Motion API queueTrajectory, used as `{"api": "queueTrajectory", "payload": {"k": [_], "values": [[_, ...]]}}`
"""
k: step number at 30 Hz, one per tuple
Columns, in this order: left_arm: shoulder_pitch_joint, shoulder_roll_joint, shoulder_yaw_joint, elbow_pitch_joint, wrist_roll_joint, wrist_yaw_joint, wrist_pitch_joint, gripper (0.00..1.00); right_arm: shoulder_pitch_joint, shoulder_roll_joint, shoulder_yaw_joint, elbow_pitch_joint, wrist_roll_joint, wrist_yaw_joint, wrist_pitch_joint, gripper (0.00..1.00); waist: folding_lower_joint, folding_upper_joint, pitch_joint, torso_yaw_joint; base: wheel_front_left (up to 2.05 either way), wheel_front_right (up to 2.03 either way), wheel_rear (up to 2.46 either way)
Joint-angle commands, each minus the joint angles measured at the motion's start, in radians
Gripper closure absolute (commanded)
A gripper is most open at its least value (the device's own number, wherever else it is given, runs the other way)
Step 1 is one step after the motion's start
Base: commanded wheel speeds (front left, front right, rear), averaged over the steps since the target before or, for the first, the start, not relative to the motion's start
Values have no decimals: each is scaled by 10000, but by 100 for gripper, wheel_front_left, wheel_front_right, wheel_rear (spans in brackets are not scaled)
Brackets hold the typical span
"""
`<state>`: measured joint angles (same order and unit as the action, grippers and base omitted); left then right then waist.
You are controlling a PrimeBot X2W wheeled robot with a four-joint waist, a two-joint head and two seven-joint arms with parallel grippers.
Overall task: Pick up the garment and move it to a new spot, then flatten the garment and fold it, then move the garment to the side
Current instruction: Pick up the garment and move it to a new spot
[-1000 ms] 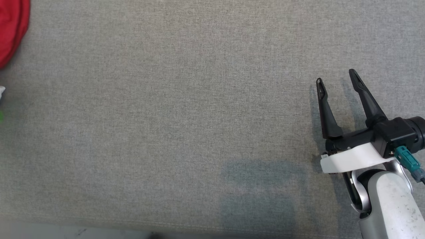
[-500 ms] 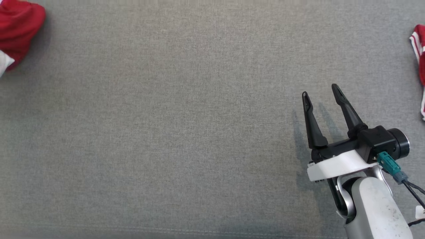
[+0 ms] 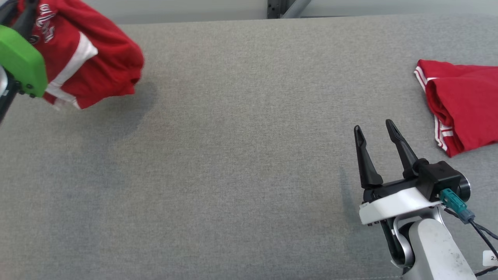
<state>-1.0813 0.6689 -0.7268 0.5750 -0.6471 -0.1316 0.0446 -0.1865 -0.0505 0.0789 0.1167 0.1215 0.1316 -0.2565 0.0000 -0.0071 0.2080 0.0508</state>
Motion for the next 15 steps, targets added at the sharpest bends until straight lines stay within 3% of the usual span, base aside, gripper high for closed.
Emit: {"api": "queueTrajectory", "payload": {"k": [1,7,15], "values": [[34,-85,-41,-137,-105,25,36,100,142,-6,-46,16,49,-17,-39,0,0,71,-518,-510,0,0,0],[408,-855,-382,-1782,-343,275,462,100,367,-4,-363,87,224,-17,-96,0,0,71,-749,-779,0,0,0],[1454,-2373,-714,-3305,-1075,1019,672,100,301,-3,-416,-142,400,-17,-90,0,0,71,-479,-1113,0,0,0]]}}
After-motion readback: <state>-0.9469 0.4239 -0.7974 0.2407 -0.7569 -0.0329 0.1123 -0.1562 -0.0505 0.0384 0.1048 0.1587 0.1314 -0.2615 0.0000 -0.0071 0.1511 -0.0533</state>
